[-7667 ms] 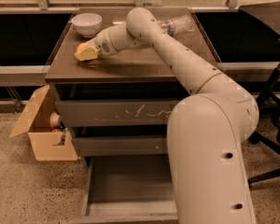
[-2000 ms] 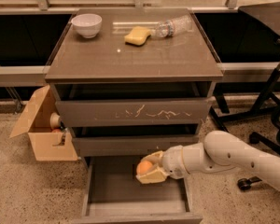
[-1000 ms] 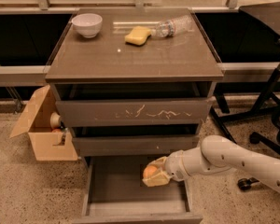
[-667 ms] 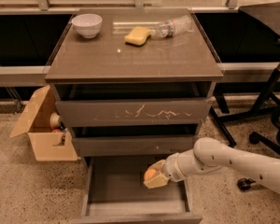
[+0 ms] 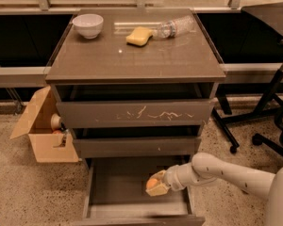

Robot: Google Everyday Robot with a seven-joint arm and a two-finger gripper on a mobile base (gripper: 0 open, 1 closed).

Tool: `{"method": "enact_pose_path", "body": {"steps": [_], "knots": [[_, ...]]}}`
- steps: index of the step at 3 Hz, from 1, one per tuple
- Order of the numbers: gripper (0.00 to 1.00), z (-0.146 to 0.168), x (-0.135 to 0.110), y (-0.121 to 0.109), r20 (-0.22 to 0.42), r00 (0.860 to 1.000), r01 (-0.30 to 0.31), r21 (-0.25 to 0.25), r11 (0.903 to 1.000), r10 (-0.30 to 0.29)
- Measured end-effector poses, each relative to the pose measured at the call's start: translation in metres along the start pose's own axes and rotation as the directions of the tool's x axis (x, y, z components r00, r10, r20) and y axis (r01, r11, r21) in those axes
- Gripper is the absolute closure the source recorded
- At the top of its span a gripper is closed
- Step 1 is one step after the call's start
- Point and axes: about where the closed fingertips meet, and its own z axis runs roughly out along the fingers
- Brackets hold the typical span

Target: Place orange into bottom drawer

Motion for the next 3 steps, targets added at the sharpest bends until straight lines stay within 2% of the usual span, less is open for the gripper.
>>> {"method": "enact_pose_path", "body": {"steps": [1, 2, 3], "knots": [[1.0, 0.024, 0.025, -0.017, 0.039, 0.999, -0.036, -0.004, 0.9994, 0.036], [1.0, 0.025, 0.025, -0.017, 0.038, 0.999, -0.036, -0.004, 0.9993, 0.036], [1.0, 0.039, 0.053, -0.032, -0.011, 0.999, -0.038, 0.008, 0.9993, 0.038]]}}
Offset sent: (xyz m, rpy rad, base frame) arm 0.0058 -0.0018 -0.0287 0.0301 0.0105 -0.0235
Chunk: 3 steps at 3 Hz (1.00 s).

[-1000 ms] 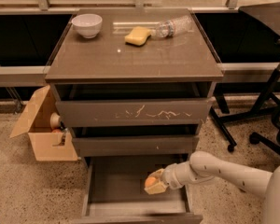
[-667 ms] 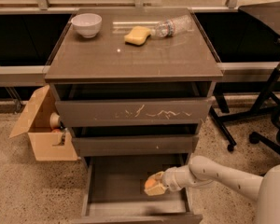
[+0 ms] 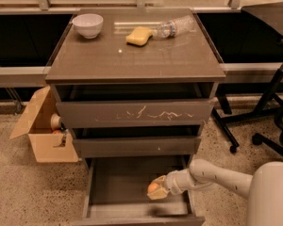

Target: Place orange into bottom drawer

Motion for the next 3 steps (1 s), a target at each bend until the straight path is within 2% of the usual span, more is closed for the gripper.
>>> {"method": "enact_pose_path", "body": {"steps": [1, 3], "knots": [[0.98, 0.007, 0.039, -0.026, -0.02, 1.0, -0.012, 0.024, 0.9997, 0.012], [0.52, 0.008, 0.067, -0.06, 0.016, 0.999, -0.038, 0.034, 0.9987, 0.038]]}}
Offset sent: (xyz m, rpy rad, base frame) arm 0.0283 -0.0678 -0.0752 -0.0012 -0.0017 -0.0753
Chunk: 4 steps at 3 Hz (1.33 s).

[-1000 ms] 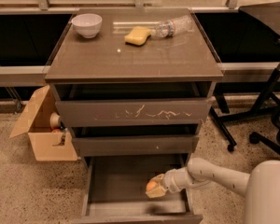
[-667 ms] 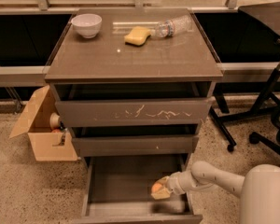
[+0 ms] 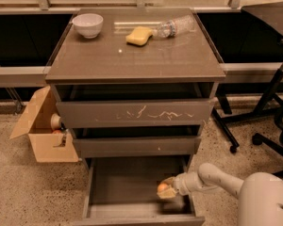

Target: Place orange into bottom drawer

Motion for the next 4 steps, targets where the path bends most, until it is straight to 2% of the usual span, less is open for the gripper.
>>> {"method": "enact_pose_path", "body": {"steps": [1, 2, 3, 4], "knots": [[0.21, -0.001, 0.006, -0.011, 0.022, 1.0, -0.007, 0.002, 1.0, 0.007], [0.01, -0.008, 0.011, -0.013, 0.069, 0.998, -0.004, 0.0, 1.0, 0.004], [0.0, -0.029, 0.008, -0.009, 0.099, 0.995, 0.018, 0.033, 0.9993, -0.021], [0.0, -0.069, 0.004, 0.011, 0.132, 0.989, 0.048, 0.111, 0.9926, -0.062]]}}
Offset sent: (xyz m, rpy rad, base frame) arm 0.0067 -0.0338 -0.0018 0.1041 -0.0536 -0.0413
